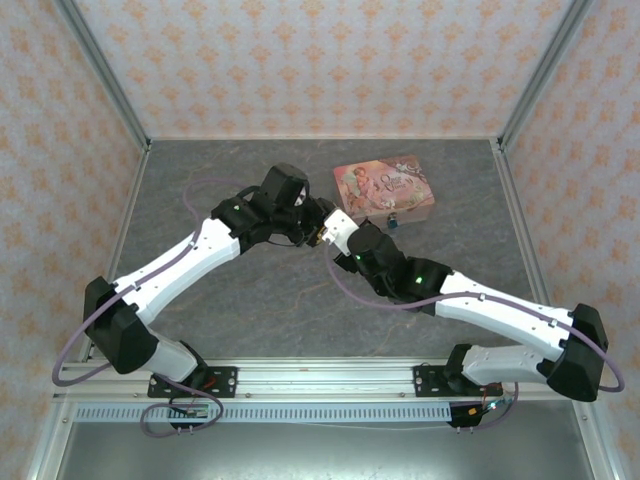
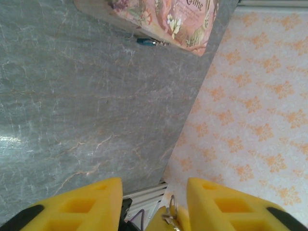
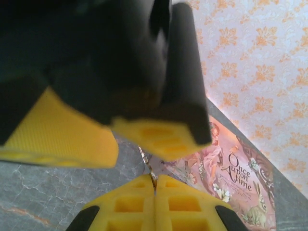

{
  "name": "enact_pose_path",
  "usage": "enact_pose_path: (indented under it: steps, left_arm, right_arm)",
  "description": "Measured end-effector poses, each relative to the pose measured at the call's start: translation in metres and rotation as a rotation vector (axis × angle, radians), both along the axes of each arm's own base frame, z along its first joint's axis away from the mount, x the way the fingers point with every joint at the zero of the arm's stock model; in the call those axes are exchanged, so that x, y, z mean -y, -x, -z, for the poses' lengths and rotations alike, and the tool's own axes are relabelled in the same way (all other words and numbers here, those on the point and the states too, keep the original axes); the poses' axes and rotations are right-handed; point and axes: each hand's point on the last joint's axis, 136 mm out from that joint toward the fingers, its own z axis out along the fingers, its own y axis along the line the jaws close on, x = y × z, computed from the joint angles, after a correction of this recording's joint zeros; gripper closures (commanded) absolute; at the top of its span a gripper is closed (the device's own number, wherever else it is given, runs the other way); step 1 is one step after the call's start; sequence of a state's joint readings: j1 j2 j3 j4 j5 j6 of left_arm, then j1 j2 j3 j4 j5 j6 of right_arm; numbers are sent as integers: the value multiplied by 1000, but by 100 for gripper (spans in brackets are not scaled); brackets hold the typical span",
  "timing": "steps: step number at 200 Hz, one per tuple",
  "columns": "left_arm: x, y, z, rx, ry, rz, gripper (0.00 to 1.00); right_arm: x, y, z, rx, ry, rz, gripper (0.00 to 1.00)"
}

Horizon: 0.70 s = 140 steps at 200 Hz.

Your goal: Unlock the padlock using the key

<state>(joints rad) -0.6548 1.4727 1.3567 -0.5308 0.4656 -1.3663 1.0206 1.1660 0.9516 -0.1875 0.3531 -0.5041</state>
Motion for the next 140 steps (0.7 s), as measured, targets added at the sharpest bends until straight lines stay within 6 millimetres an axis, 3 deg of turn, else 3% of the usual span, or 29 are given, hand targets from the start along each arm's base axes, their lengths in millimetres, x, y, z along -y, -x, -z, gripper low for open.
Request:
enact_pose_path:
  steps: [106, 140]
  left_arm:
    - [3, 0, 0, -3, 5, 8, 100]
    - [8, 4, 0, 6, 0, 40, 100]
  right_arm:
    - [-2, 5, 6, -14, 6, -10, 100]
    - [8, 13, 4, -43, -63, -2, 57]
